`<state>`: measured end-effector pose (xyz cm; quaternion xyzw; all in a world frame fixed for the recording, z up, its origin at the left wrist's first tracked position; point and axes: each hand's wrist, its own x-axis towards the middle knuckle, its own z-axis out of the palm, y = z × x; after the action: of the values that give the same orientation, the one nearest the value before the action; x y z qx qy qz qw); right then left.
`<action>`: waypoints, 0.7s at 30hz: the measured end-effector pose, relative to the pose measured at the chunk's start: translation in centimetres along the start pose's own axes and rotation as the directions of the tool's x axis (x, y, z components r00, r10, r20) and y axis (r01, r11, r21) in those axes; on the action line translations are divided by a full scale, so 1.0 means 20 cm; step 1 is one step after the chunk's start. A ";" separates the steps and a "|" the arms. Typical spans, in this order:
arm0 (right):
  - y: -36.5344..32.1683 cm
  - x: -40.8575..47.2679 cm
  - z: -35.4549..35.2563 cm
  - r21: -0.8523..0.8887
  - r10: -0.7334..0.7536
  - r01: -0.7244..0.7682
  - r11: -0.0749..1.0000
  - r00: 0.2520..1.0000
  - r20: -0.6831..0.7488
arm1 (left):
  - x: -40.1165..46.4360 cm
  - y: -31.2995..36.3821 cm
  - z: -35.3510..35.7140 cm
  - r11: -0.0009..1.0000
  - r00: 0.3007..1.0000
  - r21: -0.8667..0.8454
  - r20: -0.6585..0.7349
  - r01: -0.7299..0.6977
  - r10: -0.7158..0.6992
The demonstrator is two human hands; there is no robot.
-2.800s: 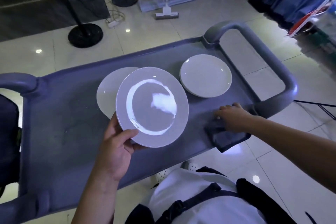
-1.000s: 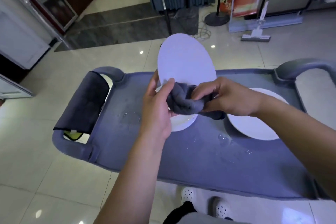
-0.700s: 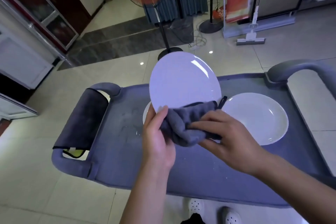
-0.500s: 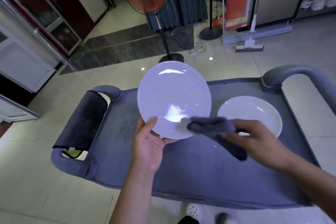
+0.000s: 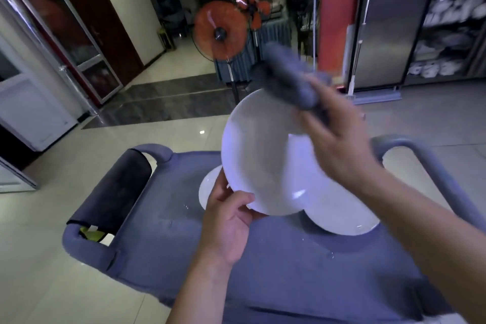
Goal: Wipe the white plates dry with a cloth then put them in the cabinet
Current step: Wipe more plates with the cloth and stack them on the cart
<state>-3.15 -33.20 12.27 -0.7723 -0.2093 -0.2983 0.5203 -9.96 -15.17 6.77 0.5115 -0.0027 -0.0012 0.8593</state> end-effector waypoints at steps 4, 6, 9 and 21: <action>-0.08 -0.04 0.23 -0.137 -0.055 0.081 0.987 0.981 0.184 | -0.03 0.07 0.05 0.999 0.999 -0.035 0.026 -0.037 0.038; -0.07 -0.08 0.25 -0.088 -0.045 0.065 0.994 0.976 0.213 | -0.04 0.10 0.04 0.997 0.998 -0.037 0.021 -0.061 0.062; -0.06 -0.21 0.23 -0.054 -0.061 0.079 0.995 0.959 0.278 | -0.05 0.13 0.04 0.996 0.997 -0.048 0.020 -0.080 0.081; 0.04 -0.70 0.21 -0.135 0.052 -0.039 0.990 0.994 0.094 | -0.02 0.11 0.00 0.990 0.991 -0.048 -0.042 -0.130 0.128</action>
<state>-11.85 -29.79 1.05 -0.8233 -0.1964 -0.2618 0.4638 -10.34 -14.18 8.75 0.4882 -0.0191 0.0644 0.8702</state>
